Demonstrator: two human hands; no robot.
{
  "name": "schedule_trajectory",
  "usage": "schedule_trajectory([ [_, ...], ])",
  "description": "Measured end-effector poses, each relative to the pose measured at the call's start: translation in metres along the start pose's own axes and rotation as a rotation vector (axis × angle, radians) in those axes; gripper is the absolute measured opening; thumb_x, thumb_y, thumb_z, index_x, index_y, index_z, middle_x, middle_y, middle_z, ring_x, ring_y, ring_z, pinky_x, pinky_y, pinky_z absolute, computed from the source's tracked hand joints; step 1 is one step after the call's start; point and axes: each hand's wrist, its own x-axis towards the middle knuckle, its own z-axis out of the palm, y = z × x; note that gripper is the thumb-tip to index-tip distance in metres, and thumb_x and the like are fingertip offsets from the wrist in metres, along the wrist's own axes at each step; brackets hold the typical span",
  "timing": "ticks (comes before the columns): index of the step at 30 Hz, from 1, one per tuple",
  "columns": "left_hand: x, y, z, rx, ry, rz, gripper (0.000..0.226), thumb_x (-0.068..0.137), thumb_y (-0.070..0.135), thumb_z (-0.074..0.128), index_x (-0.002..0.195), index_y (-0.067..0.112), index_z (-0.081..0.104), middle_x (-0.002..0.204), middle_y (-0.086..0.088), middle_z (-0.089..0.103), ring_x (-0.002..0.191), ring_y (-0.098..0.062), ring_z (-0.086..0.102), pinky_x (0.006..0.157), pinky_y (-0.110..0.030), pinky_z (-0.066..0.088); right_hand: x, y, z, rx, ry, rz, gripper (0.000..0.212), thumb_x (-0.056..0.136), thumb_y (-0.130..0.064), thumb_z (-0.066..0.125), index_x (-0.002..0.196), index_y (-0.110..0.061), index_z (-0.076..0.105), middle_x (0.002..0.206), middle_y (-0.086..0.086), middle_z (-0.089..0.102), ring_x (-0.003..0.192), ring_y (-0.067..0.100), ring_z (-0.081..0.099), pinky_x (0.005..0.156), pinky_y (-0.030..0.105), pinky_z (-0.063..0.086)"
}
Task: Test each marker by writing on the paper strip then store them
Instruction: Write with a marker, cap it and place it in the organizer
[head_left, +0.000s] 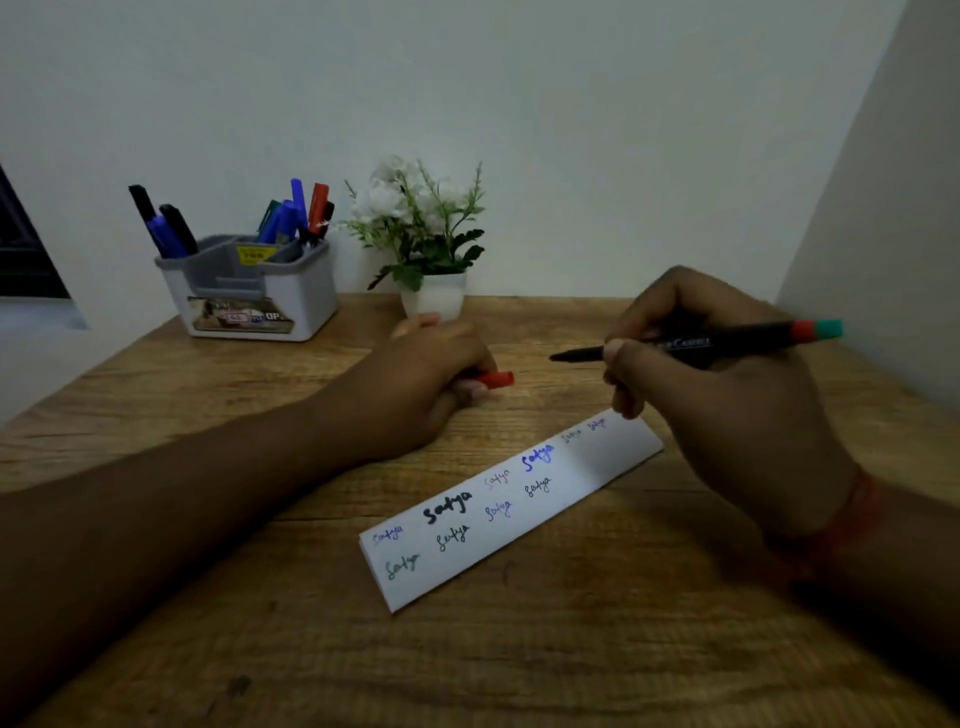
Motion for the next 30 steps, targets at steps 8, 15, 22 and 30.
schedule_trajectory([
  [8, -0.007, 0.012, -0.005, -0.005, 0.004, -0.113, 0.029, 0.087, 0.044, 0.064, 0.113, 0.03, 0.064, 0.092, 0.019, 0.058, 0.089, 0.005, 0.049, 0.078, -0.018, 0.033, 0.005, 0.012, 0.003, 0.057, -0.081, 0.189, 0.014, 0.094, -0.008, 0.058, 0.093, -0.014, 0.07, 0.092, 0.002, 0.075, 0.083, 0.015, 0.076, 0.088, 0.04, 0.06],
  [15, -0.01, 0.018, -0.005, -0.051, 0.074, -0.14, 0.044, 0.091, 0.059, 0.043, 0.125, 0.034, 0.053, 0.119, 0.017, 0.053, 0.114, -0.003, 0.043, 0.102, -0.038, 0.033, 0.005, 0.006, 0.007, 0.029, -0.133, 0.232, 0.01, 0.088, -0.004, 0.065, 0.091, -0.014, 0.069, 0.098, -0.001, 0.075, 0.093, 0.013, 0.074, 0.093, 0.043, 0.057],
  [22, -0.016, 0.028, -0.005, -0.037, -0.063, -0.165, 0.07, 0.086, 0.074, 0.026, 0.147, 0.04, 0.022, 0.155, 0.013, 0.023, 0.144, -0.009, 0.012, 0.118, -0.047, 0.002, 0.01, -0.006, -0.004, -0.043, -0.215, 0.212, 0.009, 0.084, -0.001, 0.07, 0.088, -0.009, 0.069, 0.082, 0.007, 0.075, 0.078, 0.019, 0.074, 0.076, 0.029, 0.058],
  [30, -0.015, 0.03, 0.002, 0.031, -0.176, -0.132, 0.083, 0.08, 0.083, 0.019, 0.149, 0.045, -0.006, 0.161, 0.016, -0.011, 0.146, -0.008, -0.018, 0.117, -0.056, -0.007, -0.019, -0.006, -0.006, -0.104, -0.327, 0.284, 0.011, 0.083, -0.007, 0.072, 0.079, -0.017, 0.072, 0.082, 0.001, 0.075, 0.079, 0.017, 0.071, 0.068, 0.03, 0.057],
])
